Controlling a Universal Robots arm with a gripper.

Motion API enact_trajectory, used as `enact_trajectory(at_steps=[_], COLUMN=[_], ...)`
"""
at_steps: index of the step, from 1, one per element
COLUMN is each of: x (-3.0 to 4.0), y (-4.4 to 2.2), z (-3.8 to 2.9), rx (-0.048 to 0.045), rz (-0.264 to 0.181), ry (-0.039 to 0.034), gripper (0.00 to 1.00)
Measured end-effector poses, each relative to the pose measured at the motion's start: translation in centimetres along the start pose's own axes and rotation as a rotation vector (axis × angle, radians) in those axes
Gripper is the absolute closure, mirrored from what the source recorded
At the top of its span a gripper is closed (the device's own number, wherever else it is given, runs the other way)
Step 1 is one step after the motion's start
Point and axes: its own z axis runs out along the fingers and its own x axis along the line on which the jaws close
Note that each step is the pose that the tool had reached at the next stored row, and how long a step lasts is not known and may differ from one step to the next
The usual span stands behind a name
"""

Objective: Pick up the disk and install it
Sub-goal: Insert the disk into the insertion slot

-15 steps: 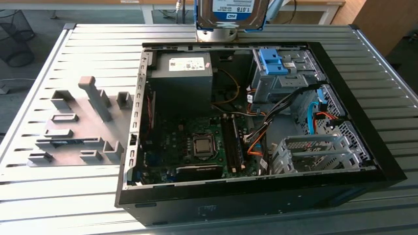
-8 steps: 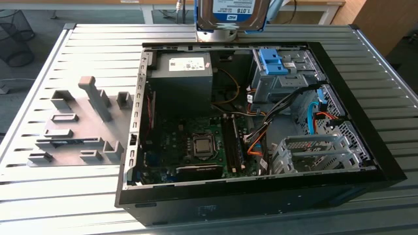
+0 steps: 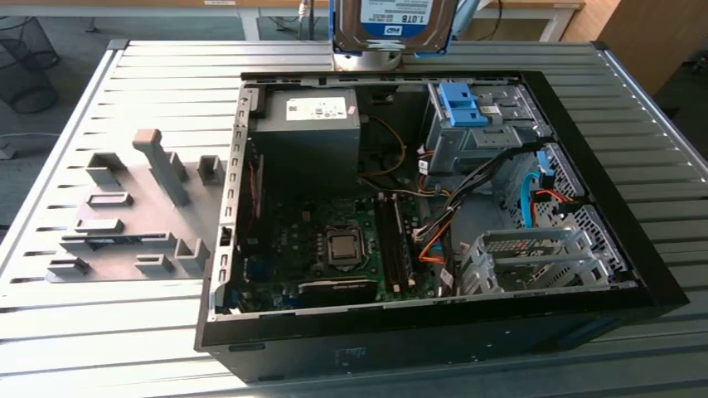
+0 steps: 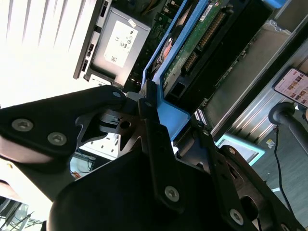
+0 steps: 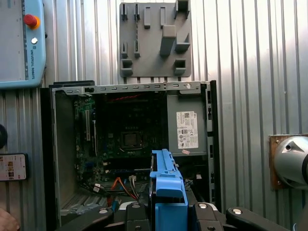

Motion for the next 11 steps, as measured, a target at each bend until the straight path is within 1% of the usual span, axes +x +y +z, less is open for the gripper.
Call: enact_trajectory(at_steps=[7,9,11], x=[0.14,0.33,0.37], y=[-0.01,-0.02,-0.02], z=[0.0,0.0,-0.01], rx=[0.0,0.0,0.0], rz=[0.0,0.0,0.0], ry=[0.0,0.0,0.0], gripper=[0.64,0.64,0.64])
